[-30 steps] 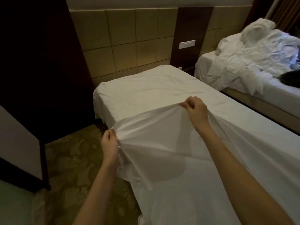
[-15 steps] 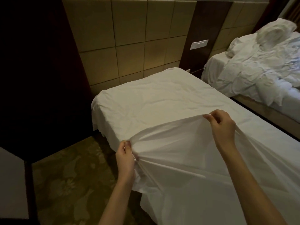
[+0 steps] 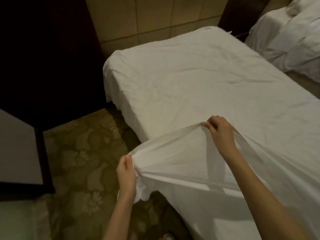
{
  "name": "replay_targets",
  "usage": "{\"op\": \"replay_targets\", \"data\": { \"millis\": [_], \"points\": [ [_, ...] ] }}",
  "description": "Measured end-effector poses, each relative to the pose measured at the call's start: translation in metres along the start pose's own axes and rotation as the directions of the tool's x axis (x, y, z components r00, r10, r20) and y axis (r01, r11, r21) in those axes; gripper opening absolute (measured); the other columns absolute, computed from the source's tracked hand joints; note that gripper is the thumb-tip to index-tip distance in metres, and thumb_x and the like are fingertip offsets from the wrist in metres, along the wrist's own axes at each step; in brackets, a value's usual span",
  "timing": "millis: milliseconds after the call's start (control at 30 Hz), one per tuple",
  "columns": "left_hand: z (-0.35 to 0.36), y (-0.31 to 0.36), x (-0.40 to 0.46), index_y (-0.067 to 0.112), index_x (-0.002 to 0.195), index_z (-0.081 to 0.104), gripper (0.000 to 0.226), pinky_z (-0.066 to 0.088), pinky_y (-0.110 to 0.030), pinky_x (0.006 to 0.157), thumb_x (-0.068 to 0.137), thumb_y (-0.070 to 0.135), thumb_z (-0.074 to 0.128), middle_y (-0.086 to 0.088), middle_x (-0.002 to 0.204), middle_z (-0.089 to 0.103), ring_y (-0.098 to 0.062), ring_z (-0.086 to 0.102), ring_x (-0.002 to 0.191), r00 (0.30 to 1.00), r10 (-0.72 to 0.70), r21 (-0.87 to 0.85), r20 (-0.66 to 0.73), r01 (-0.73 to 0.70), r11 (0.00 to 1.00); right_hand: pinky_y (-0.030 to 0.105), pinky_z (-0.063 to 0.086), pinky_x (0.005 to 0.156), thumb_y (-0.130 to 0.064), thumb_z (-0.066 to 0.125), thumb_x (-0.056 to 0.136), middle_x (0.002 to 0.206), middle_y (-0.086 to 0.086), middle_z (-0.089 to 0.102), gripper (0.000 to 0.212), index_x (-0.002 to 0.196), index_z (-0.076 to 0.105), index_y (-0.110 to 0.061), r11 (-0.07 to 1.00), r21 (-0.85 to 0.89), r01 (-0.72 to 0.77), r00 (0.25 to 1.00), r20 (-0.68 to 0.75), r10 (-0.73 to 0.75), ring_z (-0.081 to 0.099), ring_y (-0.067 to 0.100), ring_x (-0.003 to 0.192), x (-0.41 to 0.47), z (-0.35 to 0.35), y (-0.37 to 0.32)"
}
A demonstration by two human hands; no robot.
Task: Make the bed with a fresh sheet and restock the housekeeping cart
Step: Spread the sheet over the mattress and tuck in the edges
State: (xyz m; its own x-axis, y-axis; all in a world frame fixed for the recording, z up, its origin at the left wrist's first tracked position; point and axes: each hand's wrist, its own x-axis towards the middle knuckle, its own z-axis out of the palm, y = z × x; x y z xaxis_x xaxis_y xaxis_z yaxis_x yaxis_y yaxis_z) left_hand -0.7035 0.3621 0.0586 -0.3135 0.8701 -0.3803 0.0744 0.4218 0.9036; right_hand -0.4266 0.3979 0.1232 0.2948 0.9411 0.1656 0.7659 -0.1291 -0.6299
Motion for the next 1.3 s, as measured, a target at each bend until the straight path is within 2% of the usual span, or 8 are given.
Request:
{"op": "replay_targets", "data": {
  "millis": [100,233,367,533,700,867,1133,1300],
  "points": [
    [-0.011,-0.014,-0.008,0.006,0.086,0.055,0.028,0.038,-0.026,0.067,0.102,0.019,0.037,-0.003,0.08,0.054,-0.014,0.049,0.076,0.997,0.043,0.013,-0.066,-0.042,0.999,0.027,0.025,0.065,-0.017,0.062,0.09,0.068,0.002,0.05,0.024,0.069,0.054,-0.008,0.999,0.024,0.036,0.999,0.0,-0.036,0.046,0.022,0.072,-0.016,0.019,0.009],
    [-0.026,-0.007,-0.032,0.01,0.085,0.056,0.027,0.039,-0.024,0.067,0.102,0.019,0.037,-0.001,0.08,0.054,-0.008,0.047,0.072,0.989,0.104,0.025,-0.102,-0.102,0.995,0.029,0.027,0.069,-0.02,0.062,0.089,0.07,0.002,0.049,0.024,0.07,0.053,-0.01,0.995,0.061,0.075,0.99,-0.123,-0.067,0.04,0.016,0.072,-0.028,0.011,0.003],
    [-0.032,0.024,-0.06,0.016,0.081,0.055,0.028,0.037,-0.022,0.062,0.102,0.019,0.038,0.003,0.076,0.051,-0.006,0.044,0.067,0.985,0.123,0.036,-0.124,-0.12,0.992,0.033,0.031,0.07,-0.019,0.061,0.09,0.072,0.006,0.051,0.024,0.072,0.055,-0.004,0.991,0.105,0.08,0.991,-0.119,-0.067,0.043,0.02,0.074,-0.035,-0.022,-0.017],
    [-0.052,0.069,-0.113,0.017,0.082,0.056,0.028,0.039,-0.026,0.068,0.102,0.021,0.037,-0.001,0.081,0.054,-0.009,0.048,0.072,0.983,0.143,0.024,-0.117,-0.141,0.99,0.033,0.032,0.07,-0.018,0.062,0.089,0.07,0.005,0.05,0.025,0.07,0.054,-0.004,0.988,0.127,0.088,0.991,-0.114,-0.074,0.045,0.023,0.073,-0.056,-0.084,-0.052],
    [-0.075,0.106,-0.166,0.008,0.091,0.057,0.029,0.039,-0.024,0.066,0.103,0.025,0.036,-0.006,0.084,0.055,-0.011,0.048,0.073,0.974,0.219,0.008,-0.064,-0.219,0.976,0.032,0.032,0.068,-0.018,0.064,0.088,0.068,0.002,0.048,0.026,0.068,0.051,-0.007,0.982,0.137,0.126,0.977,-0.191,-0.099,0.044,0.021,0.072,-0.085,-0.143,-0.088],
    [-0.11,0.122,-0.227,0.008,0.089,0.057,0.029,0.041,-0.023,0.068,0.102,0.025,0.037,-0.007,0.084,0.057,-0.011,0.05,0.075,0.94,0.341,-0.033,-0.003,-0.341,0.94,0.028,0.029,0.066,-0.018,0.064,0.088,0.065,-0.006,0.044,0.027,0.067,0.049,-0.01,0.972,0.14,0.187,0.944,-0.3,-0.138,0.042,0.018,0.07,-0.135,-0.194,-0.118],
    [-0.191,0.107,-0.338,0.005,0.092,0.058,0.031,0.043,-0.031,0.072,0.102,0.027,0.038,-0.013,0.086,0.058,-0.018,0.052,0.077,0.866,0.499,-0.108,0.024,-0.494,0.863,0.025,0.028,0.067,-0.015,0.065,0.087,0.069,0.0,0.049,0.025,0.068,0.05,-0.013,0.951,0.113,0.288,0.882,-0.419,-0.217,0.043,0.018,0.071,-0.268,-0.239,-0.164],
    [-0.233,0.114,-0.373,0.009,0.094,0.06,0.029,0.042,-0.021,0.065,0.102,0.025,0.037,-0.003,0.082,0.057,-0.009,0.051,0.072,0.815,0.577,-0.108,-0.054,-0.579,0.808,0.01,0.031,0.064,-0.018,0.064,0.088,0.073,-0.002,0.05,0.021,0.072,0.051,-0.014,0.917,0.158,0.366,0.842,-0.475,-0.255,0.042,0.014,0.071,-0.296,-0.256,-0.193]
  ]
}}
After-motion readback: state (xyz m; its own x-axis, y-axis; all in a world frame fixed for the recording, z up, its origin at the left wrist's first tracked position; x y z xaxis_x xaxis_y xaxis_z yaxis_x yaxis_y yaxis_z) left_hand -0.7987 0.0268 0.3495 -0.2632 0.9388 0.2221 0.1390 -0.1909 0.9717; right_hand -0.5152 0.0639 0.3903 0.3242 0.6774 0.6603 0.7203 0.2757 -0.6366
